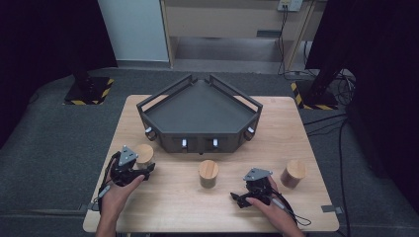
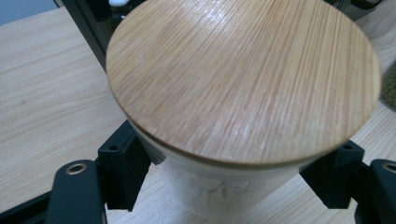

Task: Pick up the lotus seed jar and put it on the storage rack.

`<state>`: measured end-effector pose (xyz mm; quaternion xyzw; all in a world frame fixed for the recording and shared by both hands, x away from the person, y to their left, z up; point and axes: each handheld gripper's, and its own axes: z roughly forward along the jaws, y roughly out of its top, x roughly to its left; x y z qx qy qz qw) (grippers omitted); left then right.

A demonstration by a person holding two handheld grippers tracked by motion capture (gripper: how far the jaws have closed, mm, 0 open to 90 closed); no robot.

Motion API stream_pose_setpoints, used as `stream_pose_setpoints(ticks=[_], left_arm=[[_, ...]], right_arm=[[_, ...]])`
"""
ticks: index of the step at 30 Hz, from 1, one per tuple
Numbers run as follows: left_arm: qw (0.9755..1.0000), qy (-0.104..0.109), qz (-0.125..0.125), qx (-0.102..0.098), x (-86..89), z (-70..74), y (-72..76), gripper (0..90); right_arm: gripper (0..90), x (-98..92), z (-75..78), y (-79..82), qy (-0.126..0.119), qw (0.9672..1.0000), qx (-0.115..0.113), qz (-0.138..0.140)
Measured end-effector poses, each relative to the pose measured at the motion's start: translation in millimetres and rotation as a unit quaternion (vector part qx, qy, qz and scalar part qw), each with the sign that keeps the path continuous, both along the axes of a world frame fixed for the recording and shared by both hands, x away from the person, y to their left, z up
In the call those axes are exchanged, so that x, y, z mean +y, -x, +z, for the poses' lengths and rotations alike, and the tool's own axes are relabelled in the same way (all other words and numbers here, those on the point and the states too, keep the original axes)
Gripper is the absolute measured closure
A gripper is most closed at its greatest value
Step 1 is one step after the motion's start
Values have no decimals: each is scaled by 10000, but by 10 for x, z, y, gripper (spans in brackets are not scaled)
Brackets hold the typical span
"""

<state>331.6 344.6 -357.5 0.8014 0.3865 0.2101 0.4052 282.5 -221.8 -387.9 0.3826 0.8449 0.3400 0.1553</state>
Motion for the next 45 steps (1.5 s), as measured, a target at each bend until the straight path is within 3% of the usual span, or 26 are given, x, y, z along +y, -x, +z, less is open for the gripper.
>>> stream_pose_setpoints(ticks=[15, 26, 45], left_arm=[[9999, -98, -66, 10, -80, 172, -25, 242], [9999, -86, -80, -46, -44, 286, -41, 243], [9998, -64, -134, -92, -53, 624, -102, 242]], right_arm=[[9, 0, 1, 0, 2, 10000, 0, 1], [9, 0, 0, 0, 2, 10000, -1, 0], [9, 2, 0, 0, 5, 10000, -2, -1]])
